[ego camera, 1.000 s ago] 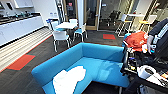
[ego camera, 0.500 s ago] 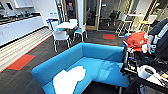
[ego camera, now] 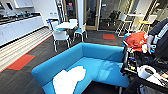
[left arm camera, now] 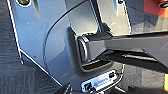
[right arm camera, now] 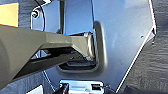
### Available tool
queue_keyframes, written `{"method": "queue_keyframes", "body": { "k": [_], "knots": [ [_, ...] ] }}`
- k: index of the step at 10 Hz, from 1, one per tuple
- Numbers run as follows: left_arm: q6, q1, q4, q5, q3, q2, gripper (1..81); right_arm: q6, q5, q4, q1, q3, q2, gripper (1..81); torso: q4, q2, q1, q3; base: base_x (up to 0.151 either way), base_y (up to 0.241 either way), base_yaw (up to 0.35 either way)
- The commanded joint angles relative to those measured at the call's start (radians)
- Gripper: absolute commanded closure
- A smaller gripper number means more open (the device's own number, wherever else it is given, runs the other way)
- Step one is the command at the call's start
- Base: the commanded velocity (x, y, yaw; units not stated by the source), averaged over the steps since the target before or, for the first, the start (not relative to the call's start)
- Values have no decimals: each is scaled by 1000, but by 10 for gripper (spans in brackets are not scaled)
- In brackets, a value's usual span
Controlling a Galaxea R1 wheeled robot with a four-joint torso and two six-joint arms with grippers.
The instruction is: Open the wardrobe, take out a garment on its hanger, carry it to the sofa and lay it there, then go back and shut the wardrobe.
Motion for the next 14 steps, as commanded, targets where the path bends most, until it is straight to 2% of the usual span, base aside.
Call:
{"method": "queue_keyframes", "body": {
  "k": [1, 4, 14],
  "knots": [
    [2, -15, 0, 53, 12, -10, 10, -5, -67, -7, 5, 1, 3, 10, 0, 0, 0, 0, 0, 0, 0],
    [2, -14, -1, 53, 10, -12, 10, -5, -65, -7, 5, 1, 4, 10, 0, 0, 0, 0, 0, 0, 109],
    [2, -15, -3, 53, -28, 5, 10, -6, -70, -6, 6, -6, 4, 10, 0, 0, 0, 0, 0, 0, 271]
  ]
}}
